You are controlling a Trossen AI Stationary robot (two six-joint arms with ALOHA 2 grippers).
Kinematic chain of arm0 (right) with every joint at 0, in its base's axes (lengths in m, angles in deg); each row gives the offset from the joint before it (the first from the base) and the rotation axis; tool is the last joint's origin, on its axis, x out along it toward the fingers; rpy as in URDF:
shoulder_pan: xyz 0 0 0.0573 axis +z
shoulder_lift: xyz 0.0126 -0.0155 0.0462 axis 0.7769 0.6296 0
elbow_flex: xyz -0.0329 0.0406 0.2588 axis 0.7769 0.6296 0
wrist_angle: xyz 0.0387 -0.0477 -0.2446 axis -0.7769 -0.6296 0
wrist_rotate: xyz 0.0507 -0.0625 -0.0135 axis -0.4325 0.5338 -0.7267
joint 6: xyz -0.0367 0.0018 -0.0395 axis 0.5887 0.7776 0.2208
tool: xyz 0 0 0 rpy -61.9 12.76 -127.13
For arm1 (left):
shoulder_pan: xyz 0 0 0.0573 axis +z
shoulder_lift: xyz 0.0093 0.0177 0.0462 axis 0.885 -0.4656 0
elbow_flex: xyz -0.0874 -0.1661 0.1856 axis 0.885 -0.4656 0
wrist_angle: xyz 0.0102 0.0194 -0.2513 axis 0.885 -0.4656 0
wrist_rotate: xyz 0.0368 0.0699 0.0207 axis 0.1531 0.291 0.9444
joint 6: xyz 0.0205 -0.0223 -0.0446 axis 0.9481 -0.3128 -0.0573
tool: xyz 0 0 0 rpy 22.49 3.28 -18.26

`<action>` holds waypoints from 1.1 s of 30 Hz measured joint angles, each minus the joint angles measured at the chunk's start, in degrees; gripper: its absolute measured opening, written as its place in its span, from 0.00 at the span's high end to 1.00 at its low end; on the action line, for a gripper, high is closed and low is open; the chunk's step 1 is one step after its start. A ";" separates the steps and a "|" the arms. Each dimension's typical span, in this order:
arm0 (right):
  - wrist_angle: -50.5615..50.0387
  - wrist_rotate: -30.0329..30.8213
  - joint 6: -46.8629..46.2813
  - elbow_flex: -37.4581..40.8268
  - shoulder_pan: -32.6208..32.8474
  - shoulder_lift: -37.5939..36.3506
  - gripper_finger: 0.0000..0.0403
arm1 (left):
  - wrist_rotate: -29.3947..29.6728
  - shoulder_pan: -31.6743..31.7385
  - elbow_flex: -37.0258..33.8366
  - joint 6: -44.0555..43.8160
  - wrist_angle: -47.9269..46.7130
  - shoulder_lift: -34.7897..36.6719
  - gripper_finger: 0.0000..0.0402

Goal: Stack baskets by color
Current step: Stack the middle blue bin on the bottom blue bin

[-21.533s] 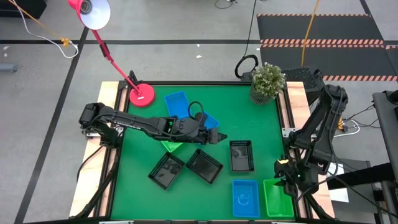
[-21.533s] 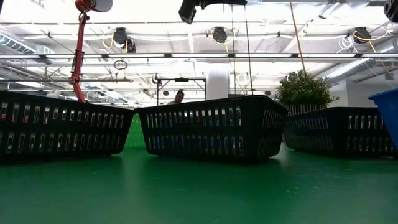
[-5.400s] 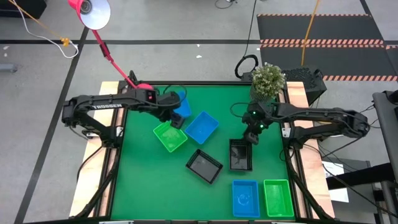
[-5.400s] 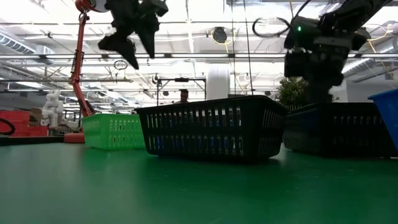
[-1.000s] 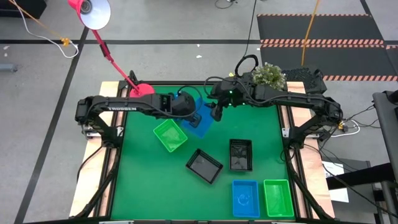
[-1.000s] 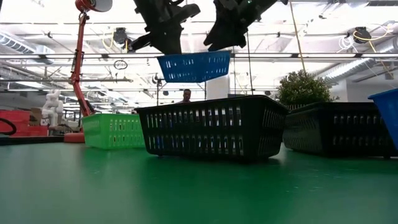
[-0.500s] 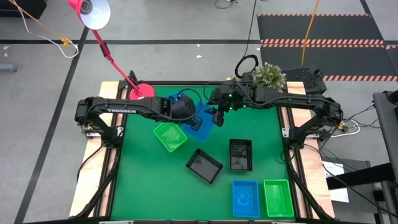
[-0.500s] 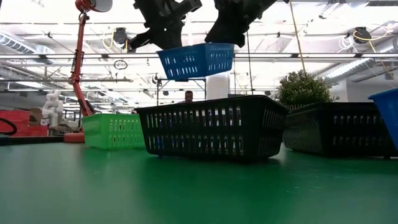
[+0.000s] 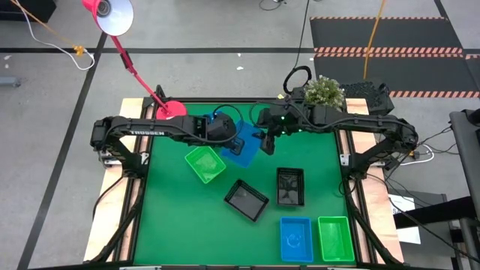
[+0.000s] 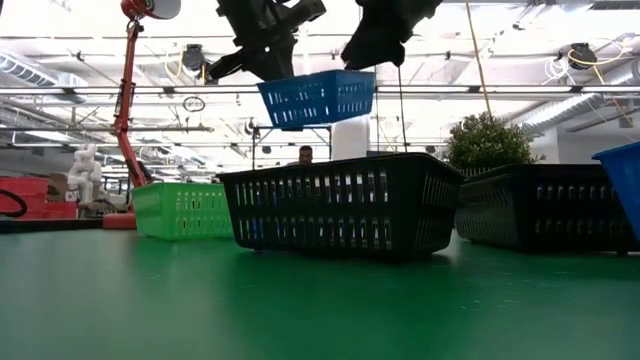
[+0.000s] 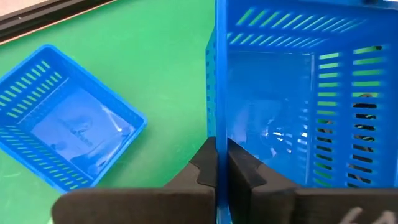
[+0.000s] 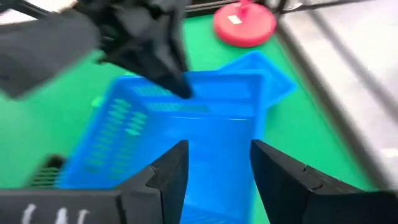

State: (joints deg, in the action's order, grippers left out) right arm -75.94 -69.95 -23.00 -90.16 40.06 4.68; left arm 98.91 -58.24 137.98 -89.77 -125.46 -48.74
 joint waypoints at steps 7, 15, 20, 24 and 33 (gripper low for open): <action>0.13 6.16 3.94 0.02 -1.31 1.87 0.61 | 0.32 0.04 0.00 1.69 -0.07 0.00 0.98; -0.50 4.52 3.58 0.09 -1.83 3.88 0.88 | 0.65 0.04 0.00 1.75 0.09 0.00 0.98; -0.39 4.53 1.43 0.07 -2.59 3.88 0.98 | 0.65 0.04 0.00 1.51 1.00 0.00 0.95; -1.57 4.35 0.65 0.07 -3.19 3.86 0.98 | 0.68 -0.35 -0.03 1.81 3.09 -0.02 0.95; -6.53 2.07 0.46 0.02 -4.06 2.46 0.99 | -3.35 -0.39 -0.11 -1.76 9.03 0.92 0.64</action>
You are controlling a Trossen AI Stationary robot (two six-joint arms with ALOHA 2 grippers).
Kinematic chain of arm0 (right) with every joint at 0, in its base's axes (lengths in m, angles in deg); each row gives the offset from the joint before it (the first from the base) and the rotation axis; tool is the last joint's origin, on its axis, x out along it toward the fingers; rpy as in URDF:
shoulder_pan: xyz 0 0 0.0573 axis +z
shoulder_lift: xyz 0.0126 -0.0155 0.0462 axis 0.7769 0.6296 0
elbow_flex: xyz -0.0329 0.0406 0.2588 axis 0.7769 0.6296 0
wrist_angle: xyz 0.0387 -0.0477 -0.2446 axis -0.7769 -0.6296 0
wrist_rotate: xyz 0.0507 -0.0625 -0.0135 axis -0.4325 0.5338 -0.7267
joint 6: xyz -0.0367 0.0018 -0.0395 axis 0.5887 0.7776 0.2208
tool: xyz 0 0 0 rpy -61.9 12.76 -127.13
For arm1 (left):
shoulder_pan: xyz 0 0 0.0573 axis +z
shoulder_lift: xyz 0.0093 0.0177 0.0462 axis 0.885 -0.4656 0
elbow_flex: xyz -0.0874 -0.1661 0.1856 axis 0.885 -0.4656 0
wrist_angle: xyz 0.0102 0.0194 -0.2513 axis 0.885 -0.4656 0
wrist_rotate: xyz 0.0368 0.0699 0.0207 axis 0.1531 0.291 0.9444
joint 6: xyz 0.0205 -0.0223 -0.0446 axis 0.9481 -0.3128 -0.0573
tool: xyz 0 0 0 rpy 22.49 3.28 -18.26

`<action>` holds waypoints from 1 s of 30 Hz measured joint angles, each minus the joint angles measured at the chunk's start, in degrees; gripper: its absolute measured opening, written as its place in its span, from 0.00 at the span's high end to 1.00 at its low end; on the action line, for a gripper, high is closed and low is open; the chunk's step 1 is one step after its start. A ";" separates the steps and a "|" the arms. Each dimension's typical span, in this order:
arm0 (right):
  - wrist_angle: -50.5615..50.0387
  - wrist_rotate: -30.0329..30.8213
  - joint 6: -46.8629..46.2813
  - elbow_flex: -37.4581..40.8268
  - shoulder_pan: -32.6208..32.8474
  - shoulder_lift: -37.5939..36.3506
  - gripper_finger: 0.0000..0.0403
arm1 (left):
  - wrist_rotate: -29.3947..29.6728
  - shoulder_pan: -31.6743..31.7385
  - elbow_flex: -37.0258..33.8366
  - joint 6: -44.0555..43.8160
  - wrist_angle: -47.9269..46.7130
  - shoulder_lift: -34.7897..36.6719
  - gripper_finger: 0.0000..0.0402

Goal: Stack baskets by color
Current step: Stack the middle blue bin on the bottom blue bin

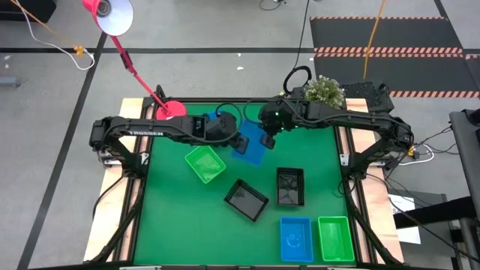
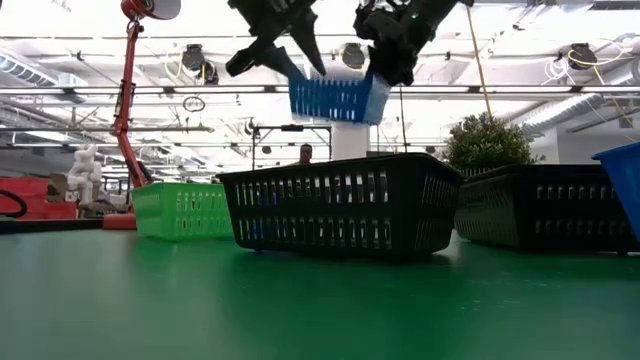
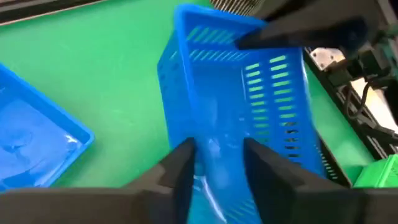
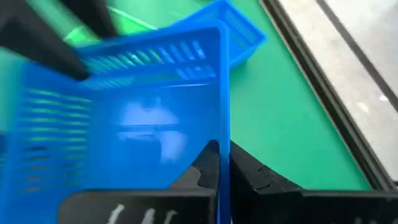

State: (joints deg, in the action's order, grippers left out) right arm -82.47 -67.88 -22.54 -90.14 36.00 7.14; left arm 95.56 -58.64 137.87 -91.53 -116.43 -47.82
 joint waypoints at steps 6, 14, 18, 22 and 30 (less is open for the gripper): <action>-3.28 -6.01 0.13 0.00 -0.58 -2.05 0.99 | 0.35 -0.02 0.11 1.58 -0.52 3.95 0.44; -9.41 -17.41 -0.09 0.03 -1.18 -5.30 1.00 | 2.89 1.85 0.17 5.09 -6.87 9.59 0.41; -13.39 -20.42 -6.17 0.02 0.11 -8.45 1.00 | 2.61 2.21 0.09 6.17 -14.24 10.22 0.41; -17.20 -20.11 -12.21 0.02 3.92 -12.79 1.00 | 2.46 2.10 0.09 7.58 -18.09 10.22 0.41; -21.10 -19.40 -23.54 0.02 17.80 -20.17 1.00 | 1.38 1.49 0.09 10.11 -19.17 10.01 0.41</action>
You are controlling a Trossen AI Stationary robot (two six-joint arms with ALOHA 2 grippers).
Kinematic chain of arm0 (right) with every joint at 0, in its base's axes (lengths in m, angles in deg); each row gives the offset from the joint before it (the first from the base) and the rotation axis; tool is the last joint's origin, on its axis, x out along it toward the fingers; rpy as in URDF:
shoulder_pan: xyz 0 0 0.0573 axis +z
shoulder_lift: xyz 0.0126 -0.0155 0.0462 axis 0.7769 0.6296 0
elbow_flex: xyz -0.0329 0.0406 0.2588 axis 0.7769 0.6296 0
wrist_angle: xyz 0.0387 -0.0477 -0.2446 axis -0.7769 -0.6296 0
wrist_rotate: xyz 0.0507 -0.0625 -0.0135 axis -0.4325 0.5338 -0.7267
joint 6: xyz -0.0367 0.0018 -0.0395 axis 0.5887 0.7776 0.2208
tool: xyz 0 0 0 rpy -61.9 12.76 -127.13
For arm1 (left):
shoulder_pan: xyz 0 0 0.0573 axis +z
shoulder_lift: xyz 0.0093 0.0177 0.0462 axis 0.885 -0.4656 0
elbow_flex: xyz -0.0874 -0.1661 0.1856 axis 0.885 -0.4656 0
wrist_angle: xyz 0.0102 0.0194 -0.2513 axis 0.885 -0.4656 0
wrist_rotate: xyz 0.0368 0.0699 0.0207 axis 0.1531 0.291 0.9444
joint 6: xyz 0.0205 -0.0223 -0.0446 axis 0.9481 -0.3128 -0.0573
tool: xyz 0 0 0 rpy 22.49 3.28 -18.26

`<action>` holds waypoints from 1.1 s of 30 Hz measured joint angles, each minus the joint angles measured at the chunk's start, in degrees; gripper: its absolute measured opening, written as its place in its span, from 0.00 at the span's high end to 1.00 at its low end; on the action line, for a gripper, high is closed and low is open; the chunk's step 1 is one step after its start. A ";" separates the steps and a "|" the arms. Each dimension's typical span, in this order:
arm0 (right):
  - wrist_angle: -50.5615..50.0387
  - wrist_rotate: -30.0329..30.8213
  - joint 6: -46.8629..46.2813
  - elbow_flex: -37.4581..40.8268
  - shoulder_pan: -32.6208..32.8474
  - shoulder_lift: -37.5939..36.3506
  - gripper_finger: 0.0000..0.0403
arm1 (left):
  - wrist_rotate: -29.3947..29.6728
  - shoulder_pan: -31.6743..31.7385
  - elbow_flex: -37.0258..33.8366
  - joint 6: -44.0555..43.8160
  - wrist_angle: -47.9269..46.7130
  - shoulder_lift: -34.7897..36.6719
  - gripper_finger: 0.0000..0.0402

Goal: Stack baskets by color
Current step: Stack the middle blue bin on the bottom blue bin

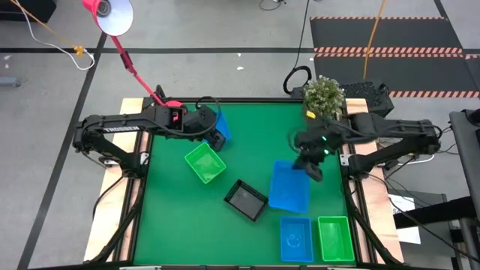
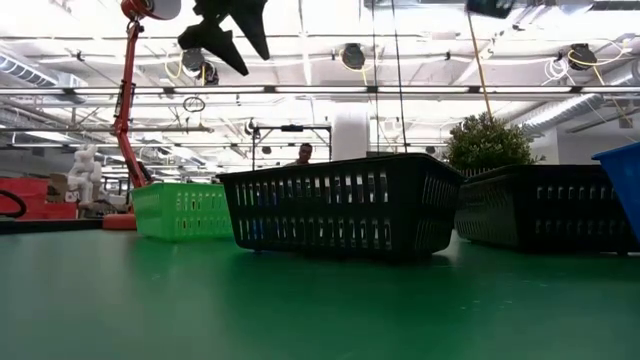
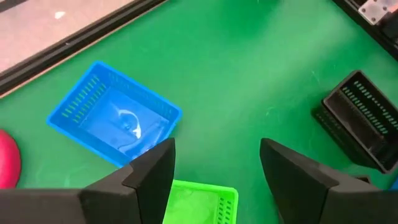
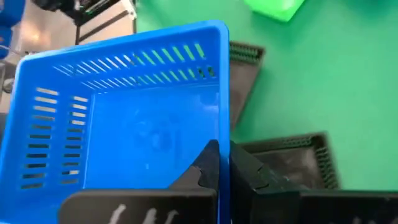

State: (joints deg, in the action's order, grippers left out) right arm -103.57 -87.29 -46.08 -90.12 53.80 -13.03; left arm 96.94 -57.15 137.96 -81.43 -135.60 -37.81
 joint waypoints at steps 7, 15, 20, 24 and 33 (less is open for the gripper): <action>-2.31 7.33 -8.78 0.00 12.96 -1.68 1.00 | -0.59 -1.40 0.00 -3.51 -1.46 0.00 0.41; -2.29 10.28 -15.00 0.00 24.28 -0.79 1.00 | -0.55 -3.87 0.00 -9.68 -1.29 0.00 0.41; 0.40 13.33 -17.52 1.58 31.28 -0.79 1.00 | -1.64 -5.92 0.00 -10.87 -2.52 0.00 0.41; 2.18 14.76 -19.87 4.01 35.03 -0.72 1.00 | -1.73 -7.99 -0.01 -14.80 -2.53 0.00 0.41; 11.12 16.23 -20.88 11.53 37.83 -0.79 1.00 | -1.63 -12.20 -0.02 -21.00 -2.45 0.00 0.41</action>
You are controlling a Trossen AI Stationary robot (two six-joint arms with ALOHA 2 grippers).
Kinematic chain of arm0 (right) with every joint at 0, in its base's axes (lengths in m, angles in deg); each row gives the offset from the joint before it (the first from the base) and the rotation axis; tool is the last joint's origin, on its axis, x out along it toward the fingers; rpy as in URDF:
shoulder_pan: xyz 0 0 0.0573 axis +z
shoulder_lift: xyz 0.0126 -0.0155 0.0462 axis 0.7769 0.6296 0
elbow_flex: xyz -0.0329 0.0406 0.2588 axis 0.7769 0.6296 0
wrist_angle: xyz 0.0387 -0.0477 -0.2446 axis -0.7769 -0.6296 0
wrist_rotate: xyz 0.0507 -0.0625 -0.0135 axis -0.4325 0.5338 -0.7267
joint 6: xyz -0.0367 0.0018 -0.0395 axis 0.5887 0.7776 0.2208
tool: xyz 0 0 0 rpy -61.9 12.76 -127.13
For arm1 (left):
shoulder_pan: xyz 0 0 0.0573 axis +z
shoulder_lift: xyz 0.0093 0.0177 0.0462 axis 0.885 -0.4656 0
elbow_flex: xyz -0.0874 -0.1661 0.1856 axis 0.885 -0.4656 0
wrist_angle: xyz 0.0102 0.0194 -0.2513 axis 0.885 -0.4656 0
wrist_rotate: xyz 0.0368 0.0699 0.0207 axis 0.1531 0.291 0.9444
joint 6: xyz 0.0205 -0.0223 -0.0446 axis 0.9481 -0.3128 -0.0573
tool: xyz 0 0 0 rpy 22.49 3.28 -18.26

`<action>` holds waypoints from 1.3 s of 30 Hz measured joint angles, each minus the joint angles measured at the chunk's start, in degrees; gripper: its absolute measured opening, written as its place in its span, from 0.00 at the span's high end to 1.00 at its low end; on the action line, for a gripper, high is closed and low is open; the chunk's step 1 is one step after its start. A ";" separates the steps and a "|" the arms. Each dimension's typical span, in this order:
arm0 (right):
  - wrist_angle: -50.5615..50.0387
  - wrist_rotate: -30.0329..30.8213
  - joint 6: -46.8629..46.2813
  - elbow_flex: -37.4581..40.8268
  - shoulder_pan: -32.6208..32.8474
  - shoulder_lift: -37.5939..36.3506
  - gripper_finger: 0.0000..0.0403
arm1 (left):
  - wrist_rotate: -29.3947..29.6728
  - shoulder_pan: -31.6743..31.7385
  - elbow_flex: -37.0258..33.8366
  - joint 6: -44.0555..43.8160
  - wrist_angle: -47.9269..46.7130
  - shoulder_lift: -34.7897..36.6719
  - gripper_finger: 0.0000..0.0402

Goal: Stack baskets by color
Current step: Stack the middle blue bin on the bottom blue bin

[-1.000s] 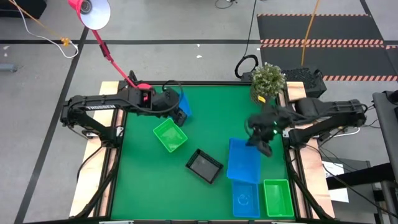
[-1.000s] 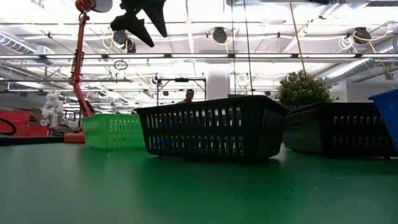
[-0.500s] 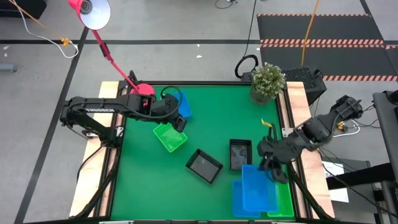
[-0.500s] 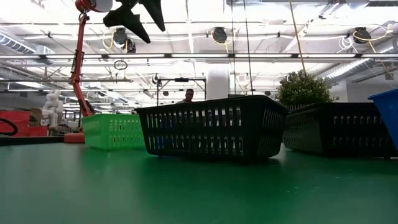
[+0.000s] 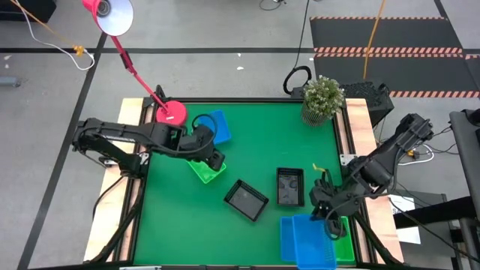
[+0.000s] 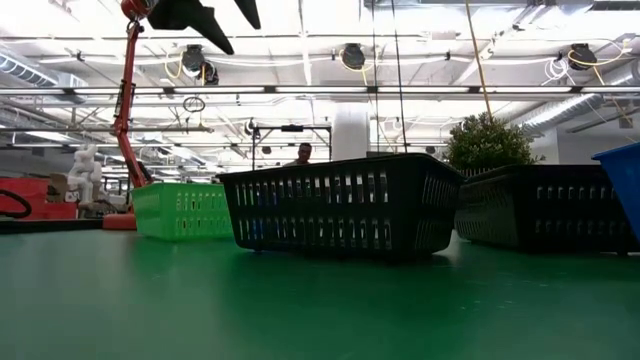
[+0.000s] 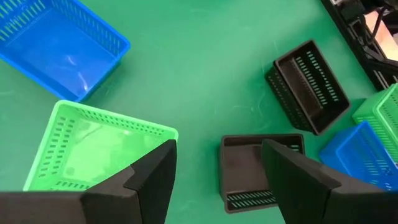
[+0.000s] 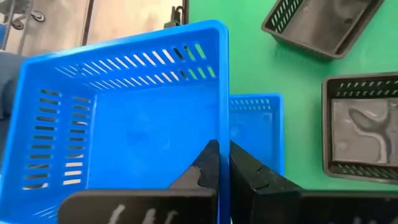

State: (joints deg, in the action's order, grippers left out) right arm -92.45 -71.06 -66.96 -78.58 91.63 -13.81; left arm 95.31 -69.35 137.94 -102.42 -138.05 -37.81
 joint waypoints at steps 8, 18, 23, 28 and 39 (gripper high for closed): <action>2.69 0.06 1.14 6.67 -0.03 0.04 0.99 | 0.16 -1.37 0.00 -0.84 -0.26 0.00 0.41; 9.09 0.53 -0.34 13.63 -0.05 -0.01 0.99 | 2.58 -1.17 0.00 -0.51 -0.48 0.00 0.41; 16.89 1.48 -0.55 18.18 -0.10 0.00 0.99 | 2.74 -0.54 0.00 0.45 -0.48 0.00 0.41; 19.53 1.66 -0.51 21.24 -0.10 0.00 0.99 | 2.76 -0.54 0.00 1.49 -0.50 0.00 0.41; 26.65 2.14 -1.13 26.75 -0.10 0.00 0.99 | 2.76 0.42 0.00 2.07 -0.52 0.00 0.41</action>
State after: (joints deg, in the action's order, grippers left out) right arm -65.80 -68.91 -68.09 -51.84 91.54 -13.81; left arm 98.07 -68.93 137.94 -100.35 -138.57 -37.81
